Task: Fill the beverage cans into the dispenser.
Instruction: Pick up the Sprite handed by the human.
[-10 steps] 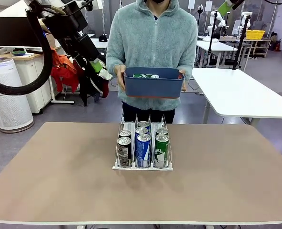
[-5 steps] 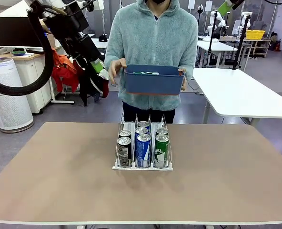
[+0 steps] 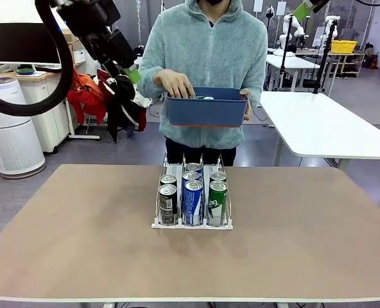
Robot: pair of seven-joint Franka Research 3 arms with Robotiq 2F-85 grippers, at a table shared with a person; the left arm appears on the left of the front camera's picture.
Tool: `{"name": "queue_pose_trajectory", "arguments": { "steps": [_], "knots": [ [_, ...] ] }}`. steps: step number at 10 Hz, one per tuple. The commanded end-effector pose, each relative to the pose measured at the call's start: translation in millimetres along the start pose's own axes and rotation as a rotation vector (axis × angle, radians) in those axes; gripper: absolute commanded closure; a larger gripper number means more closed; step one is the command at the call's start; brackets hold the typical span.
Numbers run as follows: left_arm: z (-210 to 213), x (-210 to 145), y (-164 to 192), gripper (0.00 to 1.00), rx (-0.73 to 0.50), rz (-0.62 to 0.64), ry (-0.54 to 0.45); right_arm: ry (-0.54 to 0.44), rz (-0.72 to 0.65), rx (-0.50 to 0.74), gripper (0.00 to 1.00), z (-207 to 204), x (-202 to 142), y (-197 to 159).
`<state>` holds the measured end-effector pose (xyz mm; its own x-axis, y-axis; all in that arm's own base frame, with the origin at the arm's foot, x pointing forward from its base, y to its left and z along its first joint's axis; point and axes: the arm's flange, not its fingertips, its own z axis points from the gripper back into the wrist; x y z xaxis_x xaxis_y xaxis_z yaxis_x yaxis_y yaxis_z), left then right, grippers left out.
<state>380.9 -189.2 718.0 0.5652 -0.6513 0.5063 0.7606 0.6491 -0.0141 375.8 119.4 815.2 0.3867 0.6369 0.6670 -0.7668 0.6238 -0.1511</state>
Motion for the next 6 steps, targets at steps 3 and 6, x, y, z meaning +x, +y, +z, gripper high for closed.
{"name": "queue_pose_trajectory", "arguments": {
  "steps": [3,6],
  "knots": [
    [29,0,4,0.00,-0.004,-0.048,-0.036,0.006,0.005,0.001,0.00,-1,-2,1],
    [40,1,1,0.00,0.011,-0.057,-0.073,0.006,0.005,0.001,0.00,-1,-2,1]
  ]
}}
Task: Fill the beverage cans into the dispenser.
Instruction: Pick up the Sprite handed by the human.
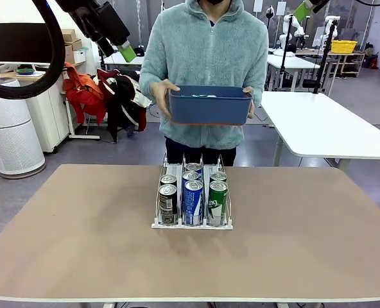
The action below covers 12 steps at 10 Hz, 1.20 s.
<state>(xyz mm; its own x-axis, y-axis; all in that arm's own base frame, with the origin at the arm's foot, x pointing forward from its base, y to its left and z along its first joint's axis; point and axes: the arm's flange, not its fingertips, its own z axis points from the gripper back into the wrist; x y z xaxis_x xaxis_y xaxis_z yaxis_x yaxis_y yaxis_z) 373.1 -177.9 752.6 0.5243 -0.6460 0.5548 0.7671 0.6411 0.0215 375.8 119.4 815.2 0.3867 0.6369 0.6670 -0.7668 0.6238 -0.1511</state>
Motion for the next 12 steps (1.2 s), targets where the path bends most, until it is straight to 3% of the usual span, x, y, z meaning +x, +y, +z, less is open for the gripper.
{"name": "queue_pose_trajectory", "arguments": {
  "steps": [1,2,12],
  "knots": [
    [6,-6,3,0.00,-0.002,-0.018,-0.021,0.006,0.005,0.001,0.00,-1,-2,1],
    [-7,-7,8,0.00,-0.004,0.025,-0.014,0.006,0.005,0.001,0.00,-1,-2,1],
    [3,0,-1,0.00,0.003,-0.001,-0.005,0.006,0.005,0.001,0.00,-1,-2,1]
  ]
}}
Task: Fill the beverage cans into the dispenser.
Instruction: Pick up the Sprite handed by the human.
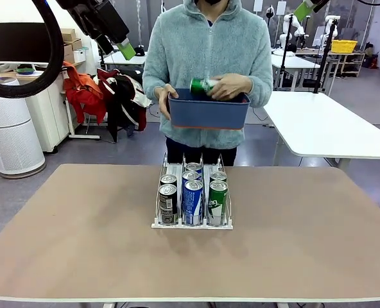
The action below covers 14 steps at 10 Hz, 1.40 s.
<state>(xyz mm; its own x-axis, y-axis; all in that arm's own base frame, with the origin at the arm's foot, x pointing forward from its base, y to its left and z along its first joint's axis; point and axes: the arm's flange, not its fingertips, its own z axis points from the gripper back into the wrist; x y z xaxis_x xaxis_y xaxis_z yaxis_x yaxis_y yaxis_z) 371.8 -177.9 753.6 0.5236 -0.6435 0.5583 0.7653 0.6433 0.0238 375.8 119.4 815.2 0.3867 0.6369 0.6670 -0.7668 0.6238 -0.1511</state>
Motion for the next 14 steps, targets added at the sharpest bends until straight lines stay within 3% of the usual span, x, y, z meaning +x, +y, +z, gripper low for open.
{"name": "queue_pose_trajectory", "arguments": {
  "steps": [1,14],
  "knots": [
    [1.7,-0.3,0.4,0.00,0.000,-0.002,-0.001,0.006,0.005,0.001,0.00,-1.0,-1.6,1.1],
    [1.7,-0.3,0.4,0.00,0.000,-0.002,-0.001,0.006,0.005,0.001,0.00,-1.0,-1.6,1.1]
  ]
}}
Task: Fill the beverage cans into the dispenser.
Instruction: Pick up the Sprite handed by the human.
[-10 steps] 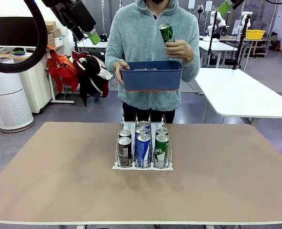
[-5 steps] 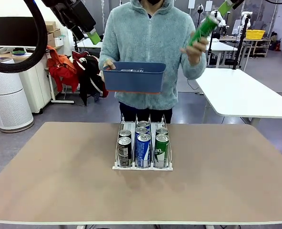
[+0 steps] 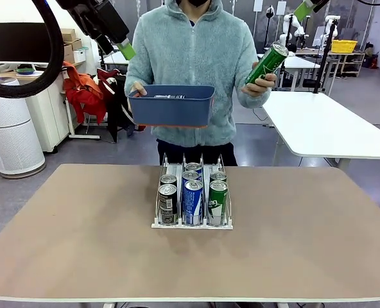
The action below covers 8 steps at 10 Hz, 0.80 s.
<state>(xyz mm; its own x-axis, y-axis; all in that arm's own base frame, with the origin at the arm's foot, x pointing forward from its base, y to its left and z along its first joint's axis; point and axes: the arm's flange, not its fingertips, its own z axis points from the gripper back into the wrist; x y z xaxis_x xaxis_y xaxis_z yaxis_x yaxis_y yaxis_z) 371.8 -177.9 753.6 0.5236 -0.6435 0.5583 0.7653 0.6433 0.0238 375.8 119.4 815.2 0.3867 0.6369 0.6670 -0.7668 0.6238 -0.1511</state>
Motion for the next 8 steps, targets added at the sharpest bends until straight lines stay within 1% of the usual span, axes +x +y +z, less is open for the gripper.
{"name": "queue_pose_trajectory", "arguments": {
  "steps": [1,8],
  "knots": [
    [1.7,-0.3,0.4,0.00,0.000,-0.002,-0.001,0.006,0.005,0.001,0.00,-1.0,-1.6,1.1],
    [1.7,-0.3,0.4,0.00,0.000,-0.002,-0.001,0.006,0.005,0.001,0.00,-1.0,-1.6,1.1]
  ]
}}
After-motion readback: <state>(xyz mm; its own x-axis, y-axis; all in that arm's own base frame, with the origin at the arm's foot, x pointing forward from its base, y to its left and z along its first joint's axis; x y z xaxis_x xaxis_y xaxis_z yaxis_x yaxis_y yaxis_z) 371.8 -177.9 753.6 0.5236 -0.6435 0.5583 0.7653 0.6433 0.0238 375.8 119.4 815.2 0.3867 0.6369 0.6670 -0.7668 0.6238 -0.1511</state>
